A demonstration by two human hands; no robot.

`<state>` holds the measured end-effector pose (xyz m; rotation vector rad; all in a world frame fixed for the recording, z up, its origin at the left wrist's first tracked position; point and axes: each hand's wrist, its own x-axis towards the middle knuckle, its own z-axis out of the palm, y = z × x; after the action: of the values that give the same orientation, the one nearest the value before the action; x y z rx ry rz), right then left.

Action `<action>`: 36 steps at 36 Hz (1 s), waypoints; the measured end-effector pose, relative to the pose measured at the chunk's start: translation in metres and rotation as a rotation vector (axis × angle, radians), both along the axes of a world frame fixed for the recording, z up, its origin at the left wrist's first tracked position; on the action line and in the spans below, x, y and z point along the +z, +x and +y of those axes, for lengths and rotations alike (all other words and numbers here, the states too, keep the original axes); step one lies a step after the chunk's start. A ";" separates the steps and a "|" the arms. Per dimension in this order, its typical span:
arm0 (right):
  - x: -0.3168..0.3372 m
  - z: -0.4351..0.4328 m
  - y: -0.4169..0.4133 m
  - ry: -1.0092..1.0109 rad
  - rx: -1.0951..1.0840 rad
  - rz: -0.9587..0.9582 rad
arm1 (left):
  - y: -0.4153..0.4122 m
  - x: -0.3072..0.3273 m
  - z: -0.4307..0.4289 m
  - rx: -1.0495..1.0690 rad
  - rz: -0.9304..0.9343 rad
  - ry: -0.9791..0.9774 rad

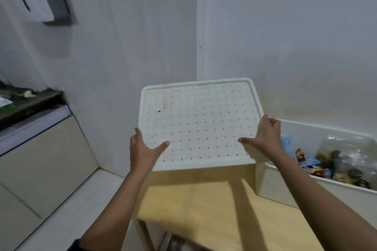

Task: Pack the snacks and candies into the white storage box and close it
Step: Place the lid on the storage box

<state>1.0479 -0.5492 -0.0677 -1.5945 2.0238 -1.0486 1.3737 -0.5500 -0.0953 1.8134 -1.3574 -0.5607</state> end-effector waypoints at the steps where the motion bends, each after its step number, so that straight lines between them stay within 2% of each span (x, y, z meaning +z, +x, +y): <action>1: 0.005 0.009 -0.016 0.003 -0.028 -0.006 | -0.015 0.003 -0.003 -0.041 0.003 -0.005; 12: -0.005 0.131 -0.173 0.014 -0.458 -0.140 | -0.190 0.011 -0.007 -0.491 -0.027 0.041; 21: -0.031 0.191 -0.248 0.124 -0.575 -0.149 | -0.280 -0.019 0.012 -0.698 -0.097 0.165; 28: -0.041 0.183 -0.279 0.252 -0.511 -0.126 | -0.307 -0.038 0.012 -0.678 -0.132 0.219; 36: -0.049 0.152 -0.301 0.262 -0.445 -0.121 | -0.322 -0.043 0.007 -0.569 -0.162 0.205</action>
<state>0.7472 -0.3974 -0.1164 -0.9510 2.3735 -0.9418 1.0512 -0.5425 -0.1387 1.6445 -2.0096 -0.8881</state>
